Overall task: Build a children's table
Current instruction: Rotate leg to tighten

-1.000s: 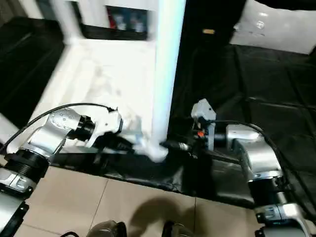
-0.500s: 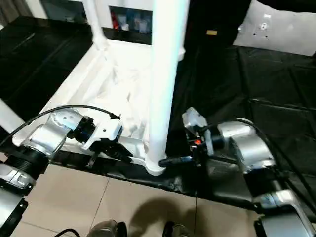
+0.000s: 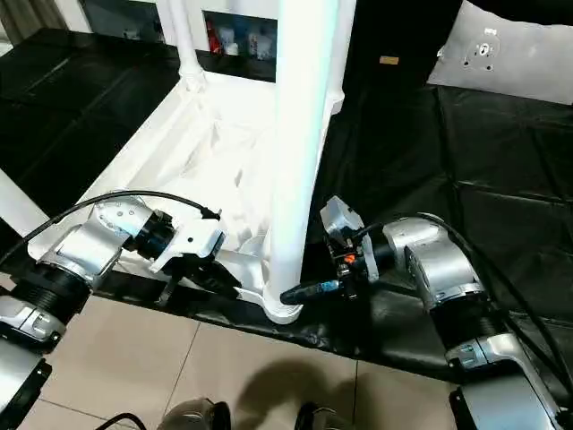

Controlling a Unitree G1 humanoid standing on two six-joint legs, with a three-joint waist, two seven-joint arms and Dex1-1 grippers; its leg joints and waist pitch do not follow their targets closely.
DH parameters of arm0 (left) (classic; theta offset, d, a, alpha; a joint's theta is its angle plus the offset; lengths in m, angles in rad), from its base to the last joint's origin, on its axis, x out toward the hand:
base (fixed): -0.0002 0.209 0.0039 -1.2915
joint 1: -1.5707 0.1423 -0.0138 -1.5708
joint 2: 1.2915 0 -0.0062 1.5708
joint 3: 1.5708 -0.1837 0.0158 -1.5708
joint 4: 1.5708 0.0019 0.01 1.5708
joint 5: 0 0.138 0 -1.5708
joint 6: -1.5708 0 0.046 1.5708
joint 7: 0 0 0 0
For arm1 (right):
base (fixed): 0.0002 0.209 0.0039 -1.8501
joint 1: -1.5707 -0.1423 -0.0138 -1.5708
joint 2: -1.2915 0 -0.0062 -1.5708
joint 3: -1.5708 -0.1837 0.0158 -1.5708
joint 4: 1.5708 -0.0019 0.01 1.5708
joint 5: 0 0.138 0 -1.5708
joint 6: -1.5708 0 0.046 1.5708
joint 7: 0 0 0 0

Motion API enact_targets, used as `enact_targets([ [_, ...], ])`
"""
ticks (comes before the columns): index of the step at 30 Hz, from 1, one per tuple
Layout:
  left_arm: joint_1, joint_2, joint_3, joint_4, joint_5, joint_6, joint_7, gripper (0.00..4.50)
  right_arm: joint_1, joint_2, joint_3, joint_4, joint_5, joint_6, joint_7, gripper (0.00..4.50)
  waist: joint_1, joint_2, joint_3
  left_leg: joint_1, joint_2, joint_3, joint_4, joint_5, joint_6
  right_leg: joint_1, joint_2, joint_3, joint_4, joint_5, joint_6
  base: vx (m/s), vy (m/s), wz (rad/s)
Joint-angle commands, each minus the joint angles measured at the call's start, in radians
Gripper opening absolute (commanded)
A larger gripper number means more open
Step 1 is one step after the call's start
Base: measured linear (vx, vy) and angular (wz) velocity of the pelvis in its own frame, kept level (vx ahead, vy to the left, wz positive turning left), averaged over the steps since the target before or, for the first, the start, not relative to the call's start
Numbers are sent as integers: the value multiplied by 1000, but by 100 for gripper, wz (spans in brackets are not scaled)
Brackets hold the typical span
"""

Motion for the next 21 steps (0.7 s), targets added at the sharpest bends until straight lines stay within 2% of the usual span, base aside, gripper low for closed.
enact_targets([
  [1,2,-5,-50,6,24,-11,-50,0,-14,2,13,0,13,12,14,257,-6,-6,-82,14,122,-55,-66,-51,111,67,-128,97,-58,-214,-169,0,0,0],
  [5,6,-7,-43,4,18,1,-48,0,-8,9,11,-16,24,33,10,235,-6,-7,-83,13,121,-55,-66,-49,110,67,-128,97,-58,-214,-167,0,0,0],
  [6,10,-10,-36,-2,11,17,-41,0,-1,15,3,-30,37,54,1,227,-5,-3,-87,14,122,-55,-65,-46,108,70,-129,97,-56,-211,-170,0,0,0],
  [8,15,-17,-21,-12,-3,51,-24,0,10,23,-9,-53,50,85,-23,220,-5,-5,-87,13,123,-55,-65,-43,106,69,-128,97,-56,-204,-171,0,0,0],
  [9,15,-26,0,-20,-3,102,29,0,39,39,-26,-95,51,96,-88,216,-4,-3,-89,13,122,-55,-65,-39,104,70,-129,96,-55,-201,-175,0,0,0],
  [12,12,-34,18,-24,5,156,92,0,66,56,-40,-132,44,100,-154,213,-4,-6,-86,16,123,-55,-67,-60,83,68,-131,98,-62,-246,-159,0,0,0],
  [13,12,-53,40,-25,0,193,147,0,87,72,-45,-160,20,99,-225,213,-5,-6,-82,16,116,-54,-68,-94,67,70,-131,96,-77,-334,-132,0,0,0],
  [14,15,-77,69,-34,-15,247,209,0,110,94,-54,-186,-11,108,-322,210,-6,-2,-80,18,117,-54,-70,-99,58,67,-130,97,-80,-353,-126,0,0,0],
  [15,15,-77,69,-34,-15,247,209,0,110,94,-54,-186,-11,108,-322,210,-11,-3,-70,23,115,-57,-74,-144,41,62,-128,92,-95,-436,-105,0,0,0],
  [16,15,-93,84,-38,-12,272,259,0,121,117,-66,-198,-31,122,-397,206,-16,-4,-66,32,107,-58,-72,-189,23,62,-131,86,-114,-544,-69,0,0,0],
  [17,16,-97,88,-39,-12,279,272,0,123,125,-71,-200,-34,127,-417,205,-18,-4,-64,37,102,-58,-71,-202,16,60,-132,83,-122,-590,-52,0,0,0],
  [18,16,-109,96,-42,-12,296,302,0,128,143,-82,-207,-41,141,-465,205,-24,-8,-63,36,98,-60,-70,-211,12,63,-132,79,-126,-625,-36,0,0,0],
  [19,11,-144,118,-37,-4,337,394,0,137,194,-109,-223,-66,170,-589,204,-34,-9,-62,31,96,-65,-71,-218,6,69,-129,71,-132,-661,-6,0,0,0],
  [20,11,-144,118,-37,-4,337,394,0,137,194,-109,-223,-66,170,-589,203,-44,-3,-63,40,102,-69,-73,-234,-5,62,-127,67,-139,-660,7,0,0,0],
  [21,8,-161,127,-31,-3,352,429,0,140,215,-116,-232,-75,185,-633,203,-58,-2,-66,36,106,-73,-74,-247,-1,70,-129,63,-141,-634,9,0,0,0],
])
